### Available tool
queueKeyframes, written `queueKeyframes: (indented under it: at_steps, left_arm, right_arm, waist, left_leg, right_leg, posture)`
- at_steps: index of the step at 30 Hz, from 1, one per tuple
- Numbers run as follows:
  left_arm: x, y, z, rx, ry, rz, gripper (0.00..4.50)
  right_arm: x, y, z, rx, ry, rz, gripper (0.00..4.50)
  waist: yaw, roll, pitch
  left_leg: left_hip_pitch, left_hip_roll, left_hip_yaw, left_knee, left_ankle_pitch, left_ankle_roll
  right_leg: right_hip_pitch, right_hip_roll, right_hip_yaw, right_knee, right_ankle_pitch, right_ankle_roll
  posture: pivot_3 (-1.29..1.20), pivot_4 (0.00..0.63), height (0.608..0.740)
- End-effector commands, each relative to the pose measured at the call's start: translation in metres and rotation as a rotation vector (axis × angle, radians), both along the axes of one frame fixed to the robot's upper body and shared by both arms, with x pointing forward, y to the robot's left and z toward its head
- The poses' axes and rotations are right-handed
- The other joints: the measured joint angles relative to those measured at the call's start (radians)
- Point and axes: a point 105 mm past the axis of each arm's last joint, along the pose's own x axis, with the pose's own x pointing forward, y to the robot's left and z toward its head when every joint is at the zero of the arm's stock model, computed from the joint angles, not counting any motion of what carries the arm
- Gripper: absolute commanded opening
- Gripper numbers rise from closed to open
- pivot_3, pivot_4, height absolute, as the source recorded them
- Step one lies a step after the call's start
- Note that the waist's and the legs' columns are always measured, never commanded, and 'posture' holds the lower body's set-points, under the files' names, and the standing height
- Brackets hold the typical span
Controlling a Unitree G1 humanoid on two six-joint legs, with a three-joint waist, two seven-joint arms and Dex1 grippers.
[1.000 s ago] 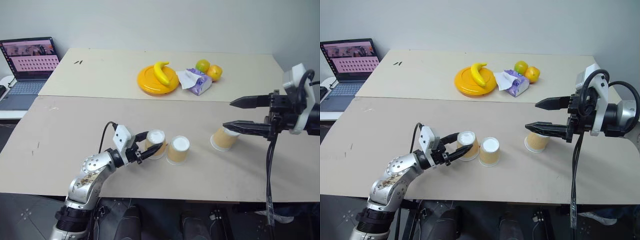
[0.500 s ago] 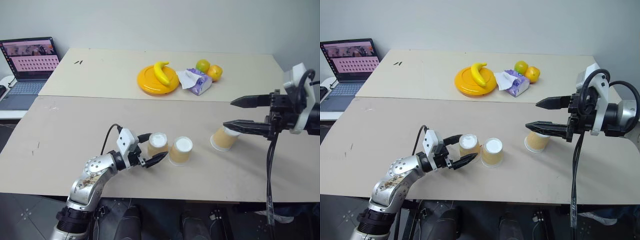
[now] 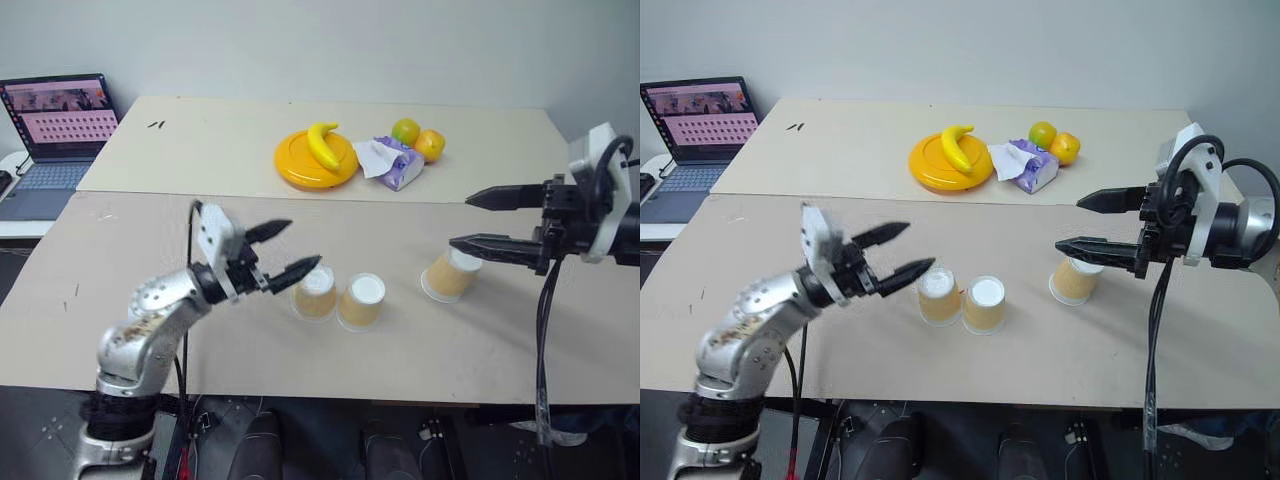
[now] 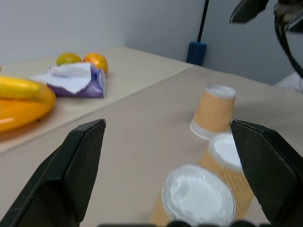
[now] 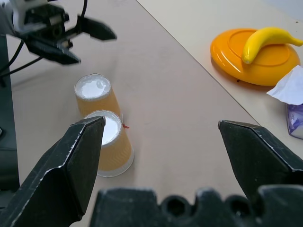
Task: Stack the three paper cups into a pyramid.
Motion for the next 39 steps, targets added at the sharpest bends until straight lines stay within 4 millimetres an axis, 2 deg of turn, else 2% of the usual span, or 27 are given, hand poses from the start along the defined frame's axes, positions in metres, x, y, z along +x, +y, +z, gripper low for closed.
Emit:
queueKeyframes:
  at_steps: [1, 4, 9, 11, 15, 21, 26, 29, 33, 39]
  left_arm:
    - [-0.010, 0.007, 0.024, 0.092, -0.055, -0.069, 4.48]
    - [-0.015, 0.015, 0.033, 0.186, -0.022, -0.138, 4.48]
    - [-0.019, 0.014, 0.054, 0.231, -0.009, -0.203, 4.48]
    - [-0.019, 0.013, 0.064, 0.233, -0.010, -0.219, 4.48]
    - [-0.018, 0.011, 0.070, 0.237, -0.010, -0.234, 4.48]
    - [-0.020, 0.006, 0.070, 0.233, 0.019, -0.268, 4.48]
    - [-0.033, 0.011, 0.064, 0.315, 0.077, -0.318, 4.48]
    - [-0.037, 0.017, 0.059, 0.379, 0.092, -0.330, 4.48]
    - [-0.035, 0.024, 0.055, 0.454, 0.081, -0.313, 4.48]
    - [-0.032, 0.025, 0.052, 0.476, 0.063, -0.303, 4.48]
  right_arm:
    - [0.003, -0.013, 0.002, -0.025, -0.037, -0.049, 4.50]
    - [0.005, -0.039, -0.013, -0.031, -0.004, -0.133, 4.50]
    - [0.011, -0.083, -0.056, -0.058, 0.044, -0.331, 4.50]
    - [0.011, -0.093, -0.074, -0.017, 0.047, -0.385, 4.50]
    - [0.008, -0.102, -0.094, 0.038, 0.030, -0.446, 4.50]
    - [0.013, -0.093, -0.106, 0.075, 0.033, -0.442, 4.50]
    - [0.023, -0.070, -0.101, 0.101, 0.032, -0.379, 4.50]
    - [0.026, -0.063, -0.100, 0.093, 0.037, -0.353, 4.50]
    - [0.034, -0.055, -0.094, 0.114, 0.026, -0.328, 4.50]
    - [0.044, -0.044, -0.094, 0.123, 0.031, -0.288, 4.50]
  waist:
    - [0.000, 0.000, 0.000]
    - [0.003, -0.001, 0.000]
    - [0.005, -0.001, 0.000]
    - [0.001, -0.001, 0.000]
    - [-0.010, 0.000, 0.000]
    - [-0.023, 0.000, 0.000]
    - [-0.031, 0.000, 0.000]
    - [-0.027, 0.000, 0.000]
    - [-0.025, 0.000, 0.000]
    - [-0.021, 0.000, 0.001]
  left_leg:
    - [0.000, 0.000, 0.000, 0.000, 0.000, 0.000]
    - [0.000, 0.000, 0.000, 0.000, 0.000, 0.000]
    - [-0.001, 0.000, 0.000, 0.000, 0.000, 0.000]
    - [-0.001, 0.000, 0.000, 0.000, 0.000, 0.000]
    - [0.000, 0.000, 0.000, 0.000, 0.000, 0.000]
    - [0.000, 0.000, 0.000, 0.000, 0.000, 0.000]
    - [0.001, 0.000, 0.000, 0.000, 0.000, 0.000]
    - [0.001, 0.000, 0.000, -0.001, 0.000, 0.000]
    - [0.001, 0.000, 0.000, -0.001, 0.000, 0.000]
    - [0.000, 0.000, 0.000, -0.001, 0.000, 0.000]
  right_leg:
    - [0.000, 0.000, 0.000, 0.000, 0.000, 0.000]
    - [0.000, 0.001, 0.000, 0.000, 0.000, 0.000]
    - [-0.001, 0.000, 0.000, 0.000, 0.000, 0.000]
    - [-0.001, 0.000, 0.000, 0.000, 0.000, 0.000]
    - [0.000, 0.000, 0.000, 0.000, 0.000, 0.000]
    - [0.000, 0.001, 0.000, 0.001, 0.000, 0.000]
    - [0.000, 0.001, 0.000, 0.001, 0.000, 0.000]
    - [0.000, 0.001, 0.000, 0.001, 0.000, 0.000]
    - [0.000, 0.001, 0.000, 0.001, 0.000, 0.000]
    - [0.000, 0.001, 0.000, 0.000, 0.000, 0.000]
  posture:
    - [0.00, 0.150, 0.732]
    - [0.00, 0.150, 0.732]
    - [0.00, 0.150, 0.732]
    - [0.00, 0.150, 0.732]
    - [0.00, 0.150, 0.732]
    - [0.00, 0.150, 0.732]
    - [0.00, 0.150, 0.732]
    - [0.00, 0.150, 0.732]
    - [0.00, 0.150, 0.732]
    - [0.00, 0.150, 0.732]
